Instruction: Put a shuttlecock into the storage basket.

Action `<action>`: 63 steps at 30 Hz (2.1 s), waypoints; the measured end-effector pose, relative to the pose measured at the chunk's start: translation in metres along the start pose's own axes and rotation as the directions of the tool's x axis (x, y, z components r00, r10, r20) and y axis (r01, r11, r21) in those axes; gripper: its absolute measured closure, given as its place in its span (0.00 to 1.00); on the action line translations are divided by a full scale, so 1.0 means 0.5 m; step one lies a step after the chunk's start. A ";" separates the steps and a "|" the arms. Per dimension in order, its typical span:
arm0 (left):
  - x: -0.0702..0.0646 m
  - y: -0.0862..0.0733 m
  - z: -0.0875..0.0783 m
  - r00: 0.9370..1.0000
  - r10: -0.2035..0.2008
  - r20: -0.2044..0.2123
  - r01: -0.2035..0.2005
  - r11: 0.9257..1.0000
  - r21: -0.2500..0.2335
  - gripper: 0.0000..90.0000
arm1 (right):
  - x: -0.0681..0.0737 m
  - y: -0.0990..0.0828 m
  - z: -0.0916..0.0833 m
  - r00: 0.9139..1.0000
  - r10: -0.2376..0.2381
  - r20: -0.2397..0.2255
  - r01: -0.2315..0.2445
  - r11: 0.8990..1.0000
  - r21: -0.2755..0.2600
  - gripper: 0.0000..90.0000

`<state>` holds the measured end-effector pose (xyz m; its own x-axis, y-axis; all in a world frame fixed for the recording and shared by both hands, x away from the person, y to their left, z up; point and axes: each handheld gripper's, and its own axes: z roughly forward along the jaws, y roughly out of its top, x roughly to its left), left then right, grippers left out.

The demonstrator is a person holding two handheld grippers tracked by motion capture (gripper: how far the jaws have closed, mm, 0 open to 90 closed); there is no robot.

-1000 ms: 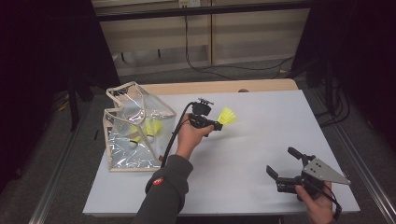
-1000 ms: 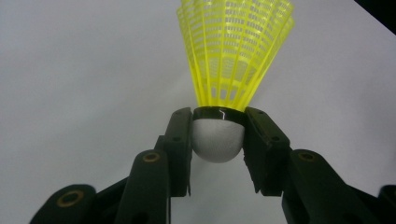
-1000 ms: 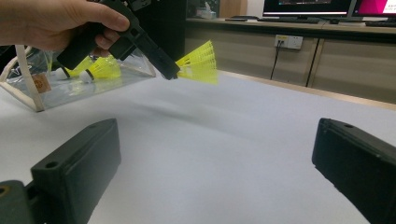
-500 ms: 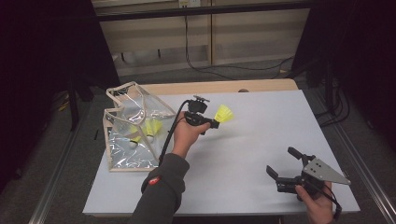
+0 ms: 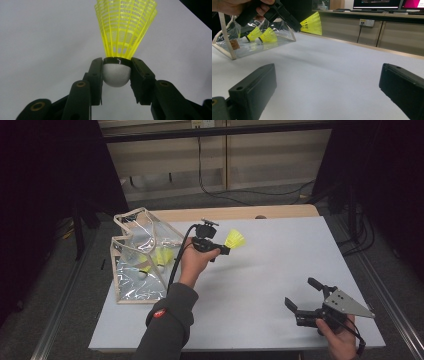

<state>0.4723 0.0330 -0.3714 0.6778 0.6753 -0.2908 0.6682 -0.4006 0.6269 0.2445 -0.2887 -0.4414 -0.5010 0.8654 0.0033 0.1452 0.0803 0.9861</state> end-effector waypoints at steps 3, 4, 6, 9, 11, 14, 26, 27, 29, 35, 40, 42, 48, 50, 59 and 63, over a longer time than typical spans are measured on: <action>0.002 0.002 -0.009 1.000 0.001 -0.004 -0.001 1.000 0.004 0.71 | 0.000 0.000 0.000 1.000 0.001 -0.002 -0.001 1.000 0.000 0.01; 0.003 0.003 -0.011 1.000 0.000 -0.005 0.000 1.000 0.001 0.71 | 0.000 0.000 0.000 1.000 0.000 -0.001 0.000 1.000 0.000 0.01; 0.004 0.004 -0.016 1.000 -0.002 -0.008 0.002 1.000 -0.003 0.71 | 0.000 0.001 0.000 1.000 -0.001 -0.001 0.001 1.000 -0.001 0.01; 0.005 0.005 -0.024 1.000 -0.011 -0.011 0.011 1.000 -0.005 0.71 | 0.001 0.001 -0.001 1.000 -0.001 0.000 0.001 1.000 0.000 0.01; 0.006 0.006 -0.028 1.000 -0.020 -0.014 0.020 1.000 -0.009 0.71 | 0.001 0.001 0.000 1.000 -0.002 0.000 0.002 1.000 -0.001 0.01; 0.008 0.007 -0.034 1.000 -0.025 -0.014 0.024 1.000 -0.009 0.71 | 0.001 0.001 -0.001 1.000 -0.002 0.001 0.002 1.000 -0.001 0.01; 0.011 0.012 -0.056 0.999 -0.033 -0.025 0.033 0.999 0.008 0.71 | 0.001 0.002 0.000 1.000 -0.005 -0.003 0.005 1.000 -0.003 0.01; 0.010 0.012 -0.058 0.999 -0.034 -0.025 0.034 0.999 0.006 0.71 | 0.001 0.002 0.000 1.000 -0.005 -0.002 0.005 1.000 -0.004 0.01; 0.010 0.014 -0.062 0.999 -0.034 -0.027 0.034 0.999 0.006 0.71 | 0.001 0.002 0.000 1.000 -0.005 -0.002 0.005 1.000 -0.004 0.01; 0.013 0.015 -0.073 0.999 -0.038 -0.036 0.038 0.999 0.006 0.71 | 0.002 0.003 -0.001 1.000 -0.004 -0.001 0.004 1.000 -0.001 0.01; 0.015 0.017 -0.082 0.999 -0.036 -0.039 0.037 0.999 0.014 0.71 | 0.002 0.002 -0.001 1.000 -0.008 -0.001 0.008 1.000 -0.003 0.01; 0.015 0.018 -0.086 0.998 -0.038 -0.041 0.039 0.999 0.014 0.71 | 0.002 0.003 -0.001 1.000 -0.005 -0.001 0.005 1.000 -0.001 0.01; 0.016 0.021 -0.096 0.998 -0.039 -0.049 0.040 0.999 0.011 0.71 | 0.002 0.003 -0.002 1.000 -0.005 0.001 0.005 1.000 -0.004 0.01; 0.016 0.022 -0.100 0.998 -0.044 -0.048 0.045 0.999 0.011 0.71 | 0.001 0.003 -0.002 1.000 -0.005 0.001 0.005 1.000 -0.004 0.01; 0.017 0.027 -0.114 0.997 -0.051 -0.053 0.052 0.999 0.013 0.71 | 0.002 0.003 -0.001 1.000 -0.007 -0.002 0.007 1.000 -0.003 0.01; 0.017 0.028 -0.118 0.997 -0.056 -0.053 0.057 0.998 0.017 0.71 | 0.002 0.003 -0.001 1.000 -0.007 0.000 0.007 1.000 -0.002 0.01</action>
<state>0.4694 0.0696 -0.3222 0.6223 0.7285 -0.2863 0.7105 -0.3723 0.5972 0.2438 -0.2879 -0.4398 -0.5021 0.8648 -0.0035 0.1398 0.0852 0.9865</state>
